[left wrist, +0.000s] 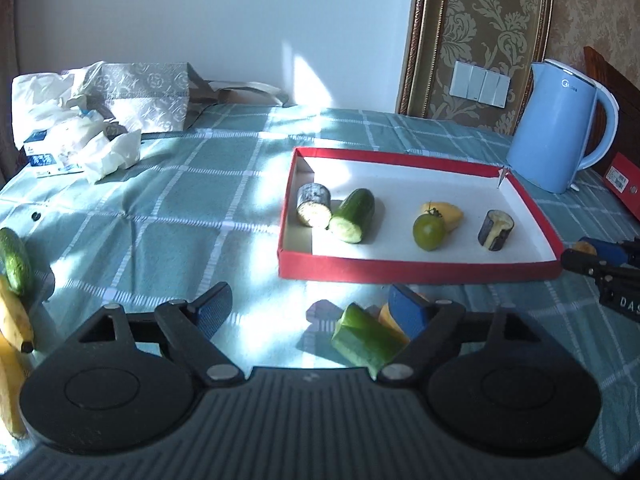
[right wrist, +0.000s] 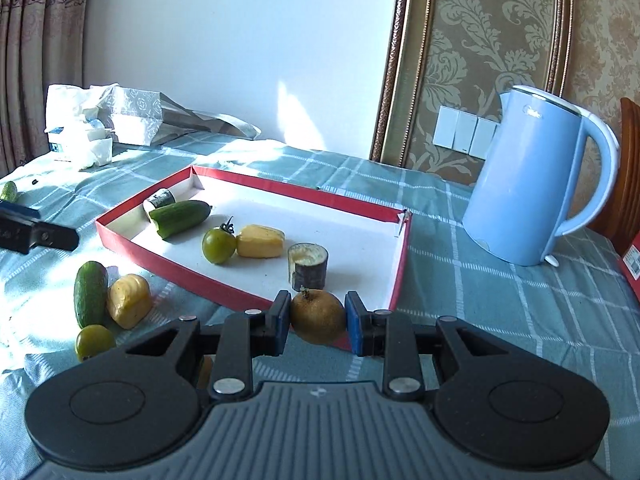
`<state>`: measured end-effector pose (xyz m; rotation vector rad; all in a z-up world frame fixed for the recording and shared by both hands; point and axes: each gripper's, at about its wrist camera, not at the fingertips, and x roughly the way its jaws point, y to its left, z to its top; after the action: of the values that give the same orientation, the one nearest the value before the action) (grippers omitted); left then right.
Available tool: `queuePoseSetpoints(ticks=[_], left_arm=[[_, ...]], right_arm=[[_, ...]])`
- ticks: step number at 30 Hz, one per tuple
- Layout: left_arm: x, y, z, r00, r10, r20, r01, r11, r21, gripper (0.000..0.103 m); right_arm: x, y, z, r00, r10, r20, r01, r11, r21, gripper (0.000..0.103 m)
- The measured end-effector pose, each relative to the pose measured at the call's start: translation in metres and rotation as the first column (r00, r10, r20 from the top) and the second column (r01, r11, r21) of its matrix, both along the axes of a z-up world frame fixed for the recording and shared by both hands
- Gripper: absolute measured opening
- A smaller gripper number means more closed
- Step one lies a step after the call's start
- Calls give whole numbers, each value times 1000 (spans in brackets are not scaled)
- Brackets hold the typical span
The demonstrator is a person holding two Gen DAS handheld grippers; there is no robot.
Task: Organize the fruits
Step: 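Lower brown pear into red box and open right tool while left tool withdraws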
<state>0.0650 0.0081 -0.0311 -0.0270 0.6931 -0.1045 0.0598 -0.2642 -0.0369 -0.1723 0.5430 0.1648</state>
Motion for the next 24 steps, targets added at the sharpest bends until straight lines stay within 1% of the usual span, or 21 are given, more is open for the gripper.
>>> queuePoseSetpoints(ticks=[2,5,8,11,15,18,21,23,24], left_arm=[[-14,12,-7,999,35,-29,-35,999,5,84],[-31,26,-12,995,82,-53,-83,997,-1,84],[-45,33,-14,993,108,-56,-107,994,14,84],[-53,36,-14,991,125,-56,-125,992,11,84],[-59,34,-13,989,140,-56,-140,990,16,84],[-63,33,-15,988,144,-62,-143,989,31,84],[-65,31,-16,988,140,-67,-139,990,24,84],[-66,29,-16,989,133,-61,-132,991,22,84],[-66,27,-15,990,125,-59,-124,992,22,84]], right_arm=[[13,7,-3,1000,13,-12,-13,1000,-14,29],[30,11,-8,1000,12,-27,-12,1000,-7,29],[49,13,-15,998,-8,-62,7,1000,-7,29],[65,11,-24,995,-31,-99,32,999,10,29],[75,13,-32,993,-27,-117,26,1000,-4,29],[75,15,-33,994,-19,-108,18,1000,-5,29],[76,18,-33,995,-14,-102,13,1000,-6,29],[75,17,-33,995,-12,-102,12,1000,1,35],[74,17,-33,995,-12,-99,13,1000,6,53]])
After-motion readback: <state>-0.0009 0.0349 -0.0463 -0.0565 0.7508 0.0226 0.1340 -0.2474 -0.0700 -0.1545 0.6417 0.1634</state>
